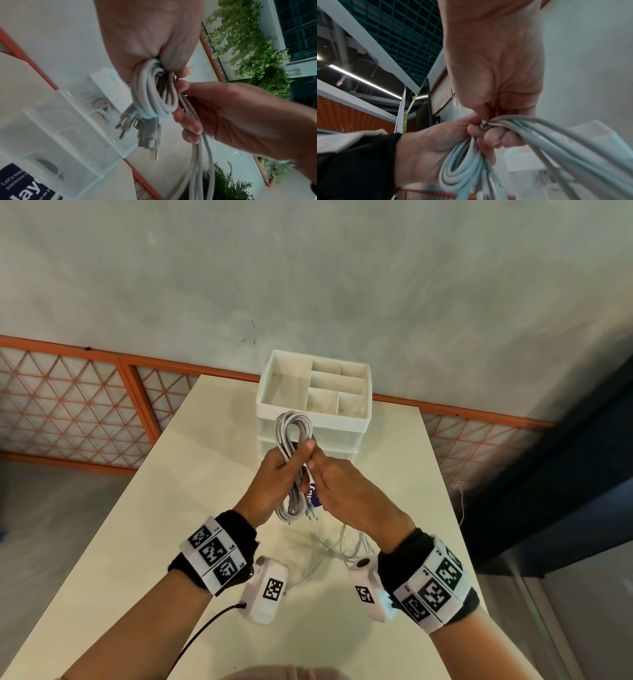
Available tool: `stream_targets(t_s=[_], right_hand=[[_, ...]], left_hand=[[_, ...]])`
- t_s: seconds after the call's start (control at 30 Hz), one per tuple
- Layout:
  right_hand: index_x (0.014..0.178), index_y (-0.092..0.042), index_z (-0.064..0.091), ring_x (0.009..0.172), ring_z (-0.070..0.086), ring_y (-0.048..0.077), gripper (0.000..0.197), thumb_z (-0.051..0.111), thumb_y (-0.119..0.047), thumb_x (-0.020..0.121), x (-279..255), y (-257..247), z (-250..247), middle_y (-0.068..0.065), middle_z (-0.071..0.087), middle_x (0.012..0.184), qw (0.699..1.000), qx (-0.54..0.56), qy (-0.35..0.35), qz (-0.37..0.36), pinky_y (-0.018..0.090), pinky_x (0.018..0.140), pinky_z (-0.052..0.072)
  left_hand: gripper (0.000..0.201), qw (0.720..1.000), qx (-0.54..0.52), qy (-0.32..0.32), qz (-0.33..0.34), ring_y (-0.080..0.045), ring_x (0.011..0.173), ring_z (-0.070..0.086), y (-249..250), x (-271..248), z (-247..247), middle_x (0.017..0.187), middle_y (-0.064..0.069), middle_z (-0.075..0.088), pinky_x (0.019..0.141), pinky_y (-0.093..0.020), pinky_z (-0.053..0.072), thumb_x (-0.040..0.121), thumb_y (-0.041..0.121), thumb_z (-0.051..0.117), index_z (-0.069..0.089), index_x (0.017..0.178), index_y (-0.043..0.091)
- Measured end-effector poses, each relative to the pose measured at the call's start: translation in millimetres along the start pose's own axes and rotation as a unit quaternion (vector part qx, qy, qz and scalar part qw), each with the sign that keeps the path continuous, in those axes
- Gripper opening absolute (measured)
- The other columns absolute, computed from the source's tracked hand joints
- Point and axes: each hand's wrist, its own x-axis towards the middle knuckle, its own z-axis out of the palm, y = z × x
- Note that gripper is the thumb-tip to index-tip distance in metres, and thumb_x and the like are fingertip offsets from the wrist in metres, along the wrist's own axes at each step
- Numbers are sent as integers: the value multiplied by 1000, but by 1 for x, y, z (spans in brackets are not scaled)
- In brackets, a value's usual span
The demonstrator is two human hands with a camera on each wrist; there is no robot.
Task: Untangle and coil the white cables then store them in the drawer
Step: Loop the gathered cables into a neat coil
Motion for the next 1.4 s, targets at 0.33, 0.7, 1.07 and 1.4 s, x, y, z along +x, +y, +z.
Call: stream_targets(t_s=[0.33,0.7,1.07,1.4], right_hand=[[143,-26,28,56,57,10,51,49,-25,97,5,19,9,-2,60,69,993,112,11,28,22,66,50],[145,-48,14,53,43,-1,48,29,-31,103,5,17,27,-3,49,69,983,69,-166,-36,4,63,37],[129,-18,58,52,48,-3,36,53,-9,94,-10,50,-9,6,58,69,987,145,-65,-3,11,55,33],[88,-13,57,75,69,4,22,76,-15,77,-4,0,-38,-1,75,80,993,74,71,-55,14,69,48]], left_hand=[[46,973,-75,215,30,-14,36,45,3,12,-16,40,-1,50,39,-20,39,98,37,46,60,65,8],[37,915,-293,272,-56,-6,42,47,3,24,-31,48,10,51,45,-19,44,95,37,50,49,63,18],[36,940,-279,194,-28,-5,37,30,10,19,-44,43,10,33,44,-20,39,96,36,50,45,64,19],[43,999,-29,11,-24,-24,70,69,28,5,-5,73,-12,71,70,-33,58,95,37,50,69,77,4]])
